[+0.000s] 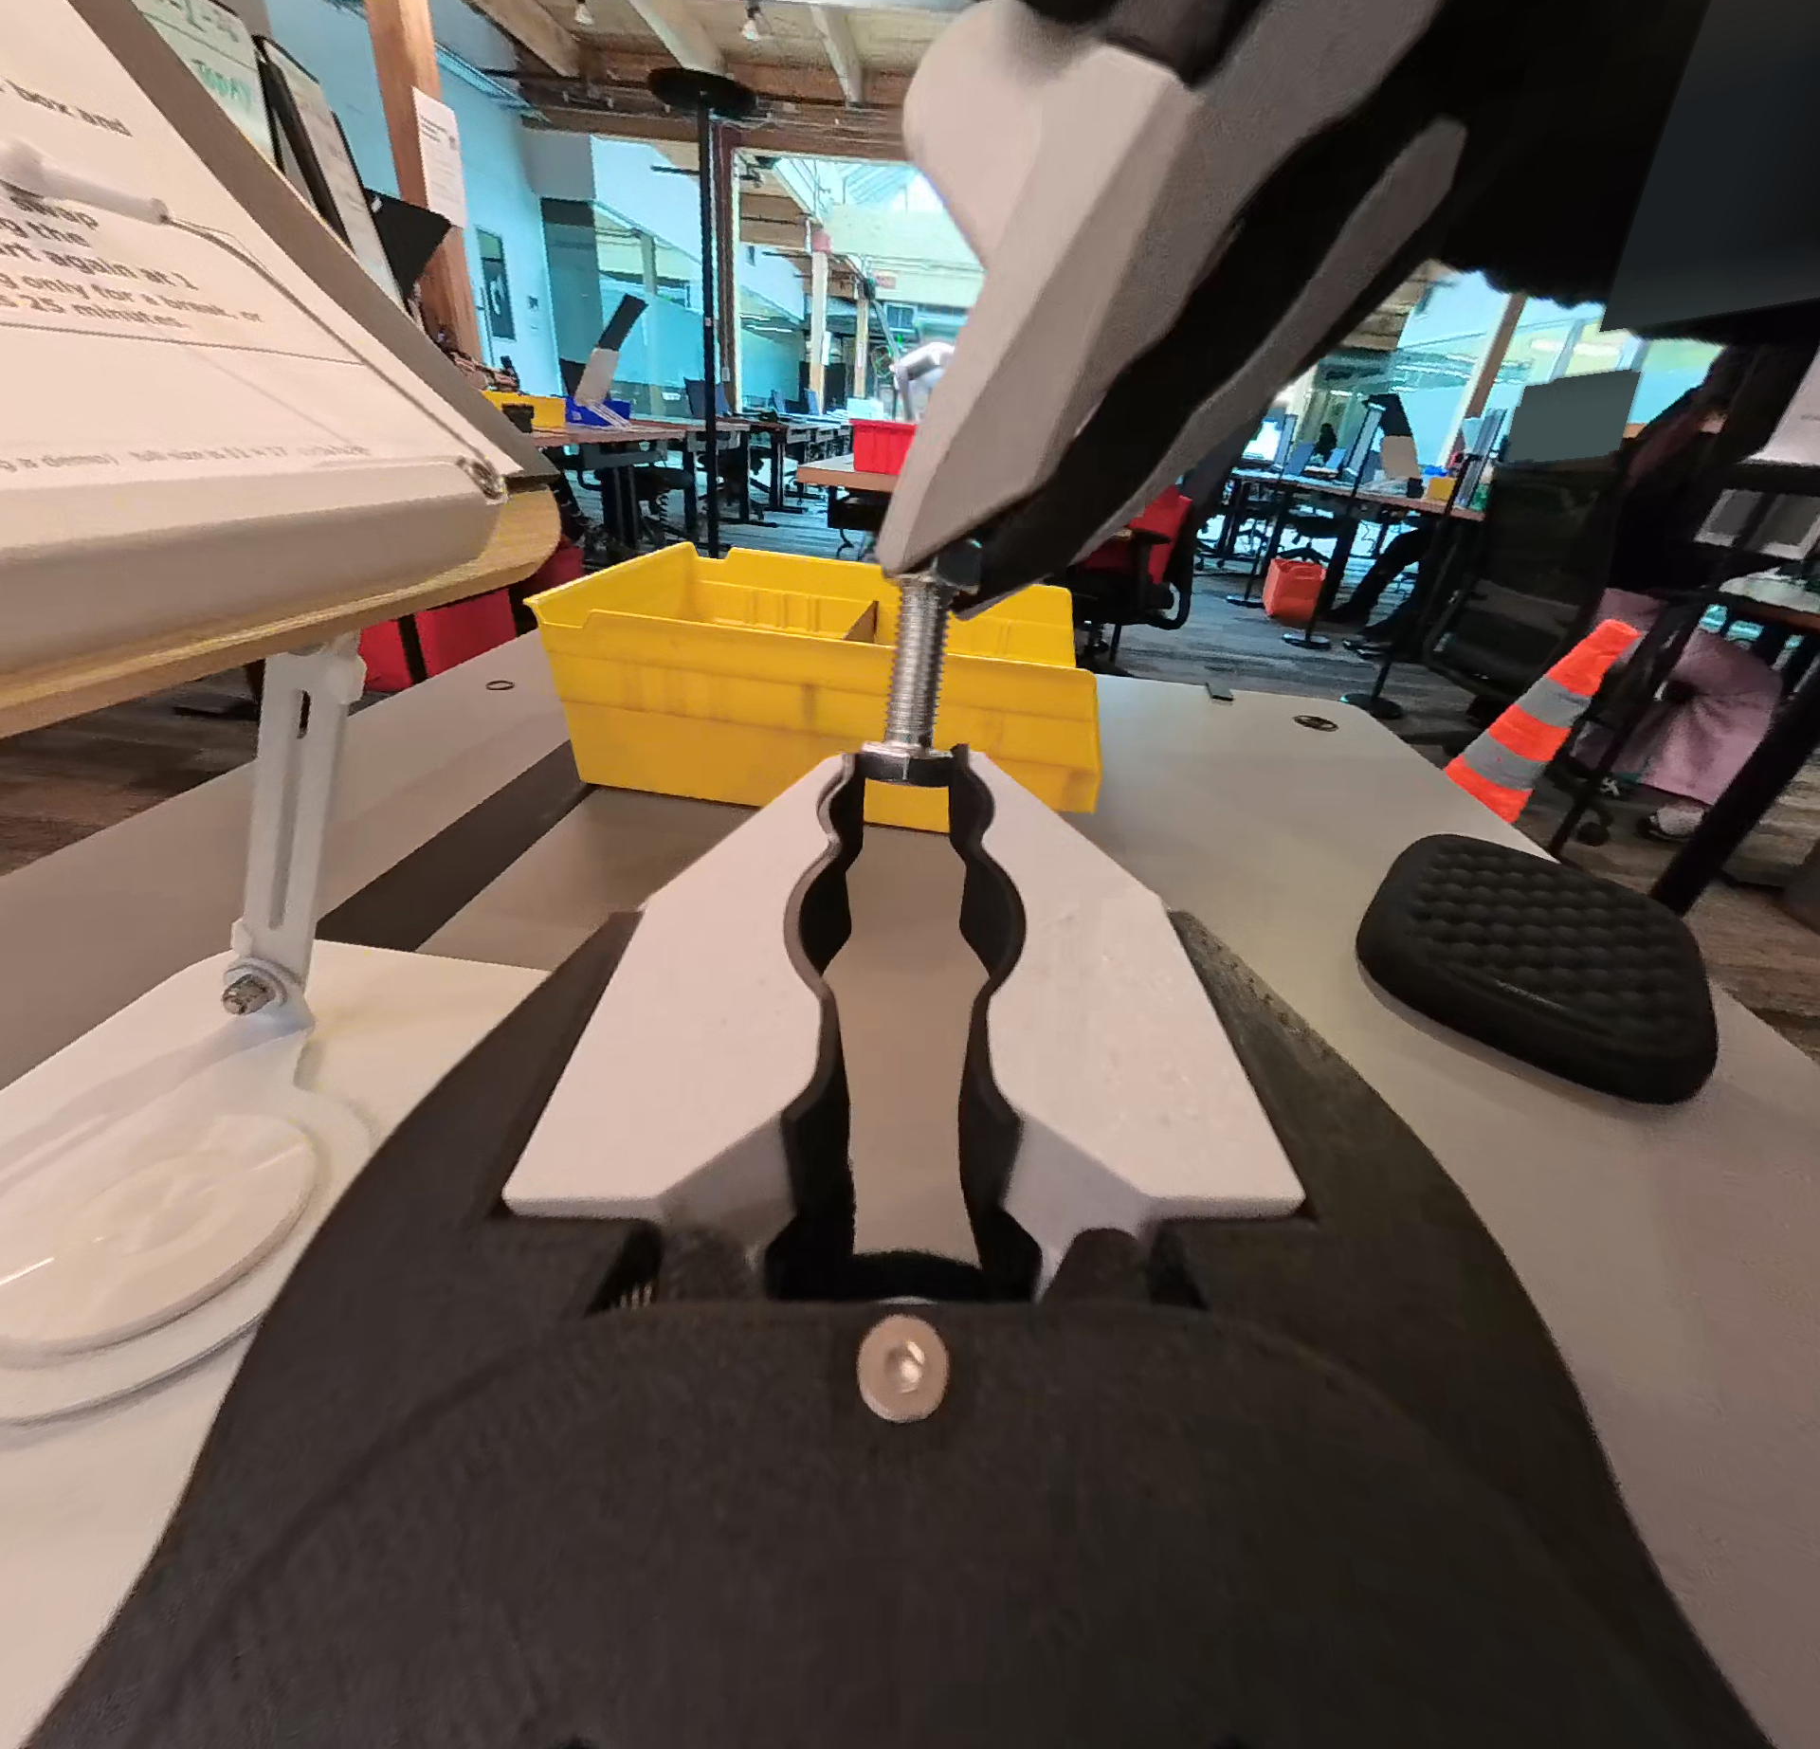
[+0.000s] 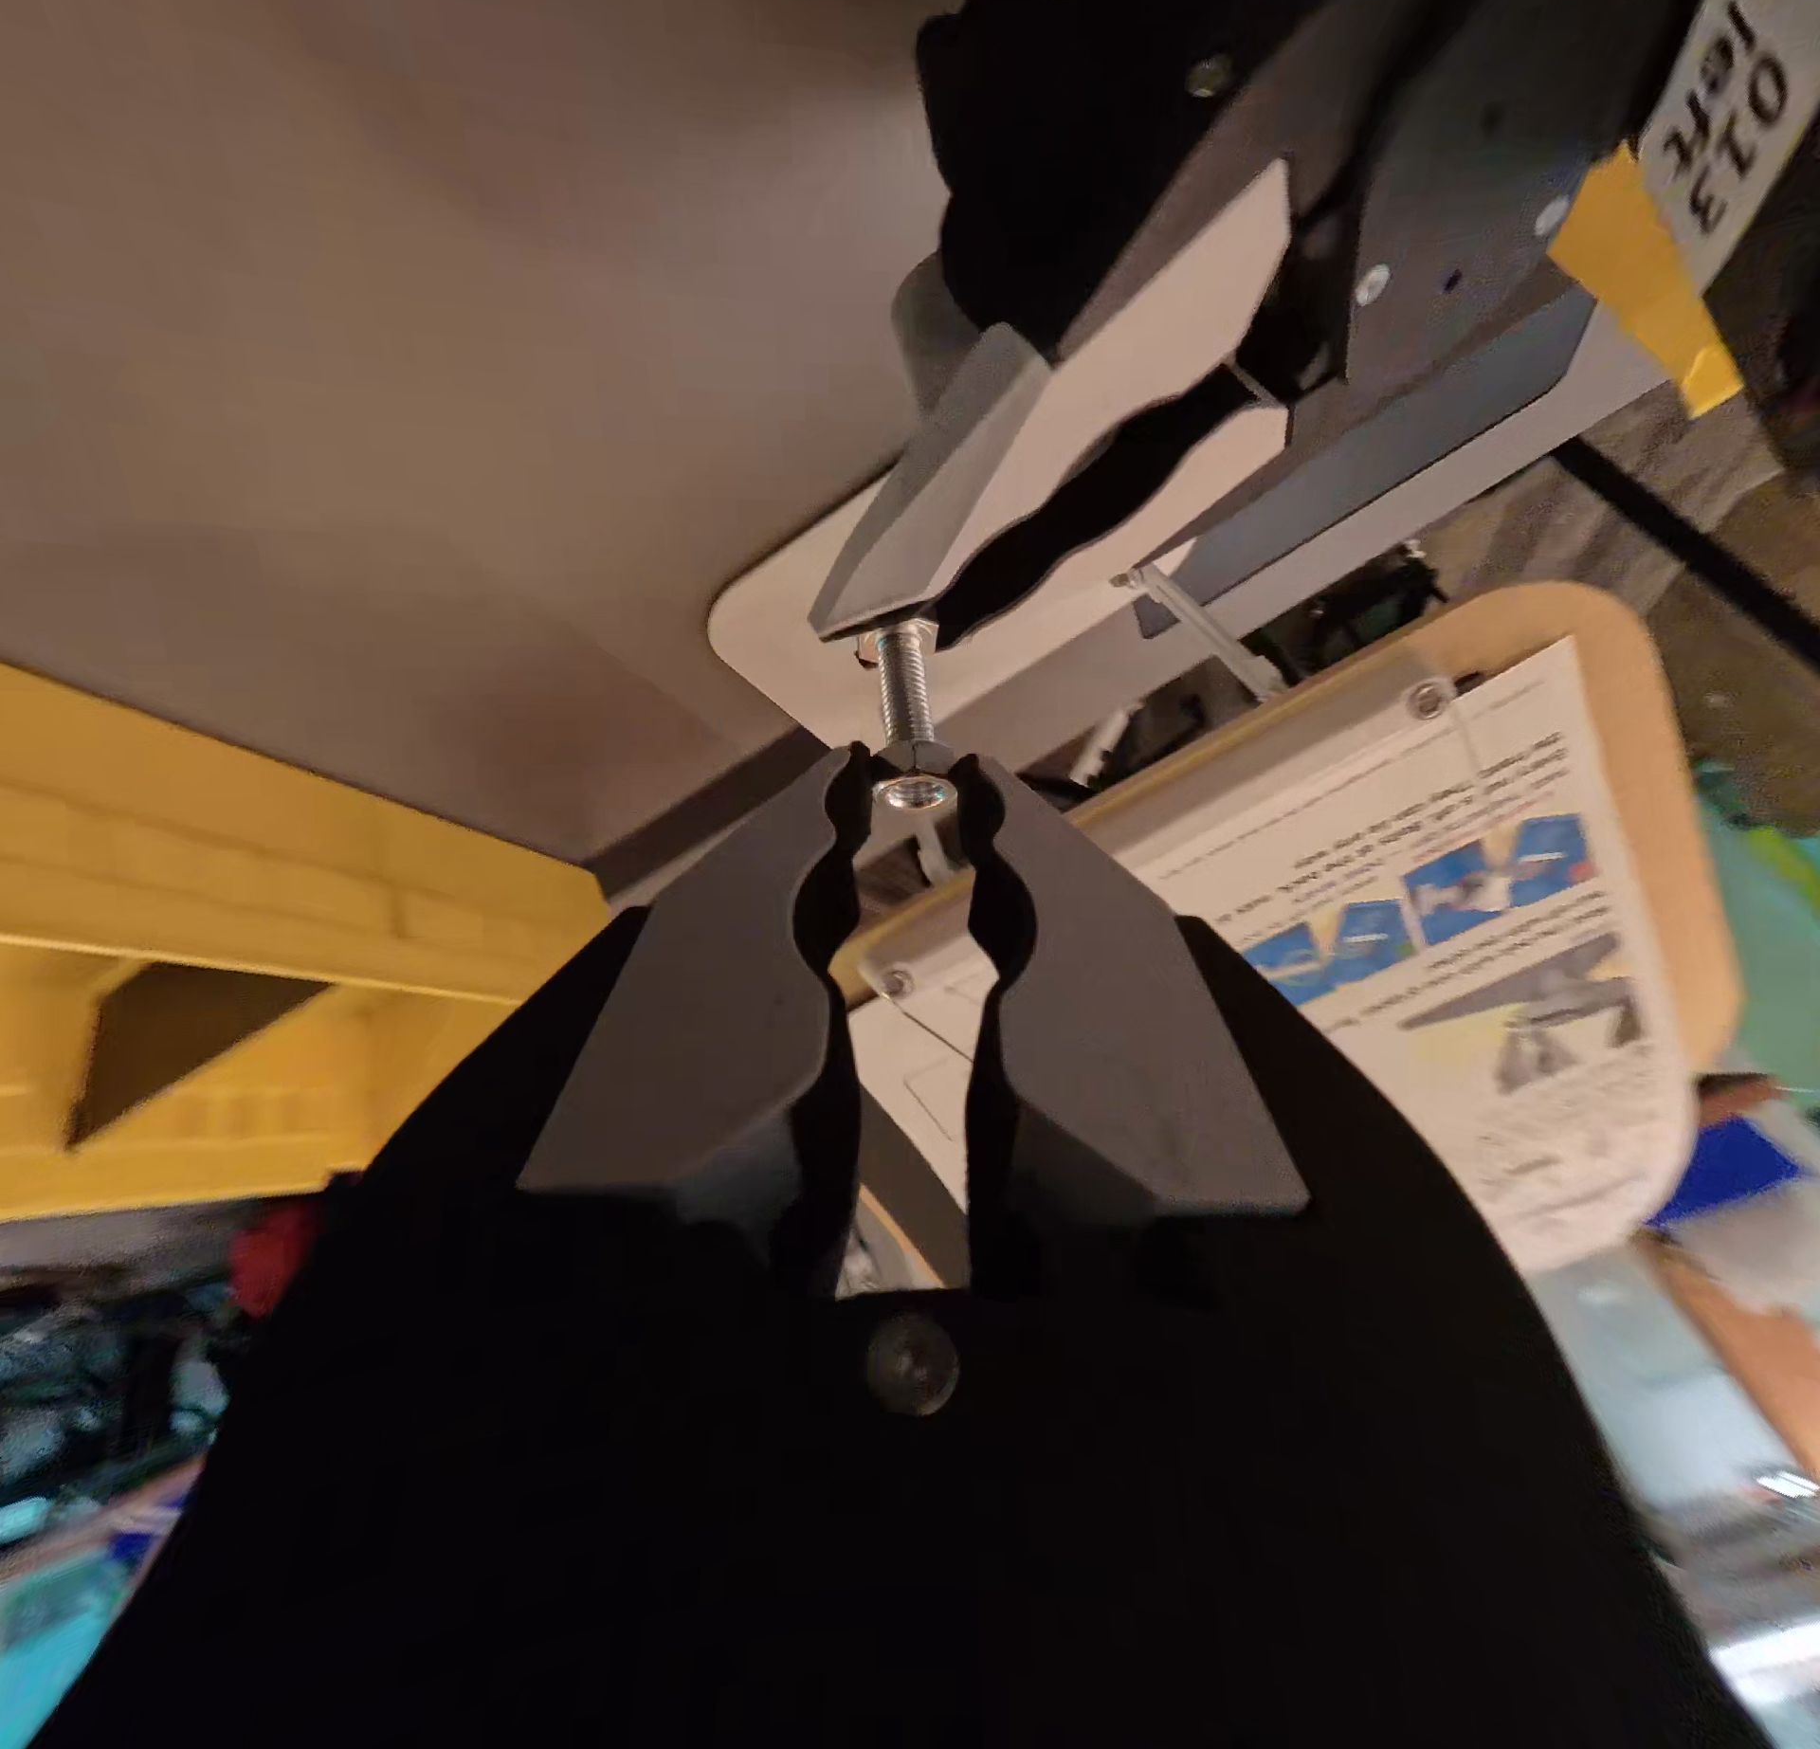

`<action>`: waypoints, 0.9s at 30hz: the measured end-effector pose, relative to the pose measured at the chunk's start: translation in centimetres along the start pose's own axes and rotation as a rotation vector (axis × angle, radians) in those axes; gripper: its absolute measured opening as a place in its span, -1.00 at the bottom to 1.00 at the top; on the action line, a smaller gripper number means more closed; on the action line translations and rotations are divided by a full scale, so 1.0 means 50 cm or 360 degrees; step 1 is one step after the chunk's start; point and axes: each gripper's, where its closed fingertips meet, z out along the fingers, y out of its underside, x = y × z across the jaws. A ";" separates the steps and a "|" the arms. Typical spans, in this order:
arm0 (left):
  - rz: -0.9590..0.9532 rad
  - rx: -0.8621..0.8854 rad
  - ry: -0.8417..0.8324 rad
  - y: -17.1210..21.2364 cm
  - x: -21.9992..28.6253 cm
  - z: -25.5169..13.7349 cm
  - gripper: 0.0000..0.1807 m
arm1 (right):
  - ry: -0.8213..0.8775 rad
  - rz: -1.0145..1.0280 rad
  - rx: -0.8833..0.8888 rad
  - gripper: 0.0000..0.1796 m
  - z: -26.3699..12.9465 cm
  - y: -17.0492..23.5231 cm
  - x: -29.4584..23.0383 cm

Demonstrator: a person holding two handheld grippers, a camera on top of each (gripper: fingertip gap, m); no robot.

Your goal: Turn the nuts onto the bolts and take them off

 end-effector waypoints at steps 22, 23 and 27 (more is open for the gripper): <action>0.0059 -0.0083 0.0094 0.010 0.025 0.007 -0.83 | 0.0045 -0.0231 -0.0119 -0.83 -0.010 -0.012 -0.018; 0.0045 -0.0077 0.0096 0.011 0.024 0.006 -0.83 | 0.0049 -0.0249 -0.0127 -0.83 -0.008 -0.012 -0.016; -0.0013 -0.0065 0.0148 0.010 0.026 -0.001 -0.83 | 0.0125 -0.0367 -0.0190 -0.83 -0.008 -0.015 -0.008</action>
